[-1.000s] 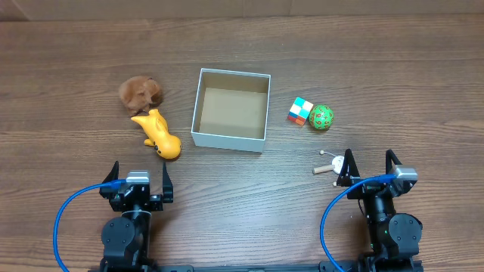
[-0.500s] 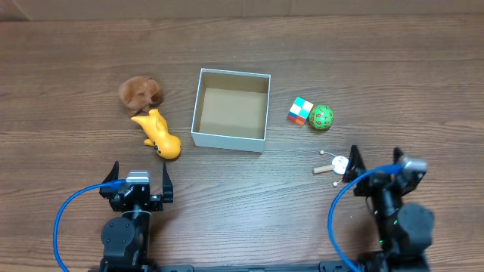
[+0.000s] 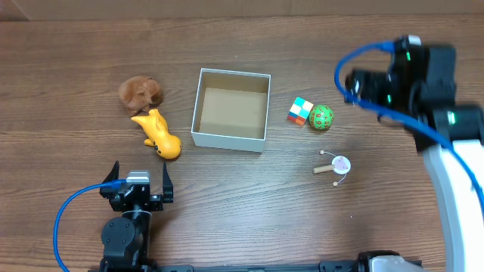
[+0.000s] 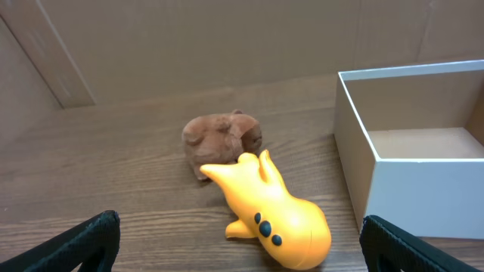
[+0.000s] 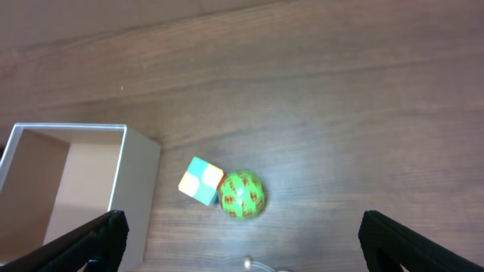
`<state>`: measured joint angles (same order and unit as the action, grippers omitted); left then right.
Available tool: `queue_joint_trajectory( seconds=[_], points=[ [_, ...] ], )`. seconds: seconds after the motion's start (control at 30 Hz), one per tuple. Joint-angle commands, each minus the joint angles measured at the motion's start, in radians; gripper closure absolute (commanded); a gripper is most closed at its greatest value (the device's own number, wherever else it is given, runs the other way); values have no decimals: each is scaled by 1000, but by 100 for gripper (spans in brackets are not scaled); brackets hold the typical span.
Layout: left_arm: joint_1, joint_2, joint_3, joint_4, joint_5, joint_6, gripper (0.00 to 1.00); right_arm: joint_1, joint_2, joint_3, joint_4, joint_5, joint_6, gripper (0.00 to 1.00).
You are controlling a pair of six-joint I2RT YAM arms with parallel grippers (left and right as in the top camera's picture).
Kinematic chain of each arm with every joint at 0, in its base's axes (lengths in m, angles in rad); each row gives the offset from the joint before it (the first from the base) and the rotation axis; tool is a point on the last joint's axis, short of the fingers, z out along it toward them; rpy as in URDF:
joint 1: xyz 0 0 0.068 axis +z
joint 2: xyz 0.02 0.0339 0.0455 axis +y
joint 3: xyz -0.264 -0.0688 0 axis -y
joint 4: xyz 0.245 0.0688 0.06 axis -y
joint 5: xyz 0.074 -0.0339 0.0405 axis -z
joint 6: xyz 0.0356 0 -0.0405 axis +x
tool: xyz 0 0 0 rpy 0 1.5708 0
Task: Pack container
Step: 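Reach the right gripper to the colour cube and grasp it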
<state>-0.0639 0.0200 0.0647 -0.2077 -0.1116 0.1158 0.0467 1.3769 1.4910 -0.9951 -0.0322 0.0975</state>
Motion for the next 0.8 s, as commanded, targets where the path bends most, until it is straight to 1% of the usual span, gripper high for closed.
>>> queue_joint_trajectory(
  seconds=[0.0,0.03,0.07,0.1,0.13,0.33,0.43,0.53,0.7,0.77],
  points=[
    [2,0,-2,1,8,19,0,5,96,114,5,-142,-228,0],
    [2,0,-2,1,8,19,0,7,108,114,13,-206,-328,0],
    [2,0,-2,1,8,19,0,9,116,114,12,-238,-393,0],
    [2,0,-2,1,8,19,0,11,127,114,4,-256,-475,0],
    [2,0,-2,1,8,19,0,13,137,114,0,-249,-522,0],
    [2,0,-2,1,8,19,0,22,190,114,-40,-247,-678,0],
    [2,0,-2,1,8,19,0,53,229,114,-63,-246,-789,0],
    [2,0,-2,1,8,19,0,96,275,114,-62,-193,-840,0],
    [2,0,-2,1,8,19,0,183,360,114,-60,-47,-839,0],
    [2,0,-2,1,8,19,0,239,427,114,-70,77,-839,0]
  ],
)
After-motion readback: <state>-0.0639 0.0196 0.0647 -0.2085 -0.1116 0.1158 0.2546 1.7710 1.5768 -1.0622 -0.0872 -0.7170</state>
